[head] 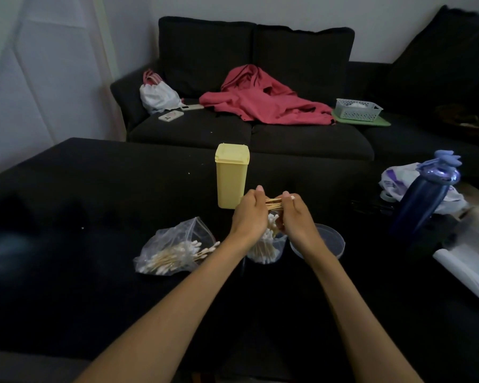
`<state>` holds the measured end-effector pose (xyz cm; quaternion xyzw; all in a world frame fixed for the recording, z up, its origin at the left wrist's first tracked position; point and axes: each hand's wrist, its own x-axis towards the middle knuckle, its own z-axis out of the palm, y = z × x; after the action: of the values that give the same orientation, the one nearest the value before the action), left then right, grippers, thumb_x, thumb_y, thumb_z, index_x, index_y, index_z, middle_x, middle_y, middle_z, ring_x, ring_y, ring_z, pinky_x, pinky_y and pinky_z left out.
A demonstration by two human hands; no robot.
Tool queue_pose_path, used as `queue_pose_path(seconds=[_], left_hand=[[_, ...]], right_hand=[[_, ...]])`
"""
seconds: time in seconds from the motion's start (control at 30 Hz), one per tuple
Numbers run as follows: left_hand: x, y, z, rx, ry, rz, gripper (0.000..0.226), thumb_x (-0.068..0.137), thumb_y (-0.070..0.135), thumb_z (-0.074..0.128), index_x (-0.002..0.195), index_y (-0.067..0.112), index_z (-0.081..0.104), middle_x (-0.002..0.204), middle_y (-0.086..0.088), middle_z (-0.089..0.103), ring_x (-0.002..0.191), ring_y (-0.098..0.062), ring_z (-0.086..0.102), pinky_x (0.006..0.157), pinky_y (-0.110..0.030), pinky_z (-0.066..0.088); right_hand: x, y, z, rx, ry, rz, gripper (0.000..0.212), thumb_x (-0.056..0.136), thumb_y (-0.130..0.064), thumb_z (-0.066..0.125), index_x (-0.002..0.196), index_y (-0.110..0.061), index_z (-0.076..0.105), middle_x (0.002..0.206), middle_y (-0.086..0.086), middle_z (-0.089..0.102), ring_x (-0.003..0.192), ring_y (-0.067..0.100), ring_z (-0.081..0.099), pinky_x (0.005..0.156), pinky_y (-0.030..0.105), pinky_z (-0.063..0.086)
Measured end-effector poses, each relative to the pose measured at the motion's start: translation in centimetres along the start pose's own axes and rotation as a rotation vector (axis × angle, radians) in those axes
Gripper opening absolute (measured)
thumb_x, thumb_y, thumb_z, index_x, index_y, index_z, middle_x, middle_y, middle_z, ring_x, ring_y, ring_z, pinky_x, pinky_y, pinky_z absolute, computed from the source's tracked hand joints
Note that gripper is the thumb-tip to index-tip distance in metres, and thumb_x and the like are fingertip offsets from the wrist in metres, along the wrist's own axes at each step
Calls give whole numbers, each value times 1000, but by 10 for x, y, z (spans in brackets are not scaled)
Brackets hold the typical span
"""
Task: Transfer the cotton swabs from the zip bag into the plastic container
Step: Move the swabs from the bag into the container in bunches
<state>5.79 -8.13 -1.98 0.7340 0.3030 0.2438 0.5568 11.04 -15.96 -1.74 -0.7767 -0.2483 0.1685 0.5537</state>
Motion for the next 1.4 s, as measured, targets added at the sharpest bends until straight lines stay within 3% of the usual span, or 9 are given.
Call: queue_pose_path(seconds=[0.17, 0.33, 0.53, 0.73, 0.8, 0.93, 1.07, 1.23, 1.4], left_hand=[[-2, 3, -3, -70, -59, 54, 43, 103, 39, 27, 101, 9, 57, 98, -16, 63, 93, -27, 63, 86, -39, 48], [-8, 5, -5, -127, -112, 148, 37, 103, 38, 26, 94, 14, 53, 84, -6, 54, 77, -14, 52, 65, -23, 39], [-14, 1, -5, -75, -146, 235, 33, 103, 35, 30, 83, 17, 48, 73, 2, 50, 67, -7, 48, 56, -10, 38], [-11, -6, -5, 194, -89, 241, 36, 99, 45, 39, 81, 20, 59, 72, 4, 60, 72, -15, 61, 72, -37, 49], [-11, -6, -11, 318, -86, 235, 37, 97, 50, 39, 86, 24, 64, 77, 5, 65, 77, -15, 63, 75, -38, 51], [-10, -8, -39, 587, -120, 372, 29, 95, 46, 45, 111, 30, 64, 109, 10, 64, 105, -9, 56, 85, -37, 50], [-11, -23, -56, 829, -295, 419, 55, 85, 50, 60, 135, 31, 48, 138, 11, 48, 130, -11, 40, 102, -40, 41], [-12, -36, -53, 864, -230, 396, 47, 85, 49, 61, 129, 32, 53, 132, 8, 57, 123, -15, 51, 97, -42, 46], [-13, -33, -53, 911, -215, 387, 39, 87, 50, 60, 119, 29, 60, 114, 2, 65, 106, -19, 60, 85, -37, 49]], right_hand=[[0, -7, -16, 188, -100, 35, 27, 99, -31, 42, 113, -10, 52, 84, 5, 60, 62, 7, 55, 55, 20, 43], [-5, -15, -40, 556, -185, 201, 21, 82, -19, 68, 98, -7, 70, 81, 5, 73, 66, 5, 68, 58, 12, 52], [-9, -15, -54, 553, -244, 266, 13, 82, -8, 66, 94, -4, 69, 81, 7, 74, 71, 9, 71, 65, 14, 57], [-11, -18, -61, 154, -179, 118, 8, 81, -7, 69, 87, -11, 71, 90, 9, 72, 73, 10, 72, 60, 14, 54], [-11, -19, -67, 54, -164, 92, 10, 81, -8, 69, 90, -12, 71, 90, 7, 72, 75, 10, 72, 62, 15, 55], [-9, -23, -84, -88, -136, 36, 10, 82, -8, 67, 91, -11, 70, 88, 5, 72, 76, 10, 71, 63, 15, 54], [5, -31, -84, -384, -218, -81, 11, 82, -11, 70, 92, -9, 73, 80, 5, 74, 74, 10, 71, 70, 17, 54], [25, -48, -74, -621, -346, -122, 5, 83, -9, 69, 86, -11, 72, 72, -2, 72, 63, -1, 67, 55, 5, 46], [44, -52, -56, -691, -464, -49, 7, 84, -5, 66, 90, -4, 70, 76, 0, 71, 62, 2, 69, 62, 12, 54]])
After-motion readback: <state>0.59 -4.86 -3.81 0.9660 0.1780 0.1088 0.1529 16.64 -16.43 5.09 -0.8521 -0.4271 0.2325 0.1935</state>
